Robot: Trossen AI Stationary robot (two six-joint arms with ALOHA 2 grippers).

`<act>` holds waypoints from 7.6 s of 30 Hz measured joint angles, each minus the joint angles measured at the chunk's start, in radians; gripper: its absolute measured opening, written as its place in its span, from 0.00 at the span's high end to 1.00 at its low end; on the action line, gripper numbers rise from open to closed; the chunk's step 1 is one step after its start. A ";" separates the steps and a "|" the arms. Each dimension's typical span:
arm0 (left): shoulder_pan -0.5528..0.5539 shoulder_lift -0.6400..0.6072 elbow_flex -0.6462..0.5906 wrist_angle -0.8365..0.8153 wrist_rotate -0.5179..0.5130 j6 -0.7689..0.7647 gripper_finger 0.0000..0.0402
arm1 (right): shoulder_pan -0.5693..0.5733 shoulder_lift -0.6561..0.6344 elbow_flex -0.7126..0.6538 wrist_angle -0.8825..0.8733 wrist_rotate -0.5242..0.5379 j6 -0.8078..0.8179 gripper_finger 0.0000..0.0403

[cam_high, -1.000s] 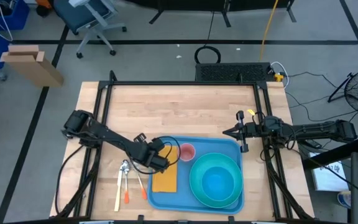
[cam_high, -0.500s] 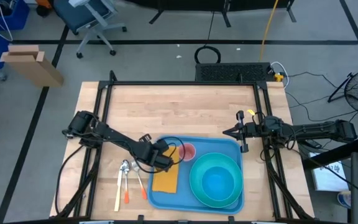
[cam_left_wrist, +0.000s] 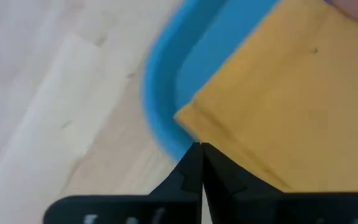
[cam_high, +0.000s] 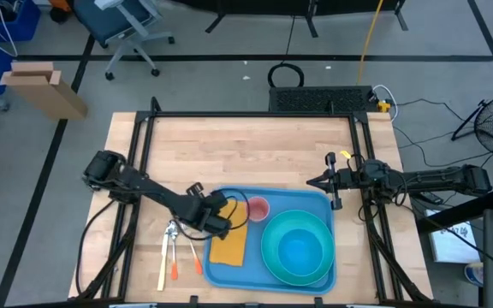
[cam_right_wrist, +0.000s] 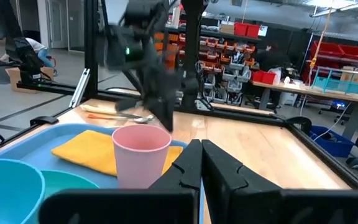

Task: Set up tray
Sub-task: Put the yellow napkin on the blue tray, then adjust the blue tray, then put the orange fork on the yellow napkin

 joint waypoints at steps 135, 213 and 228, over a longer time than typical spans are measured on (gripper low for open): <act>-0.044 -0.395 -0.003 0.768 0.127 1.224 0.99 | 0.137 0.764 0.648 -1.426 -0.078 0.244 1.00; -0.409 0.087 0.339 -0.187 0.000 -0.864 1.00 | 0.074 -0.322 0.185 -0.618 -0.214 0.157 1.00; -0.399 0.206 0.435 -0.430 0.226 -1.274 0.91 | 0.074 -0.322 0.185 -0.542 -0.213 0.124 1.00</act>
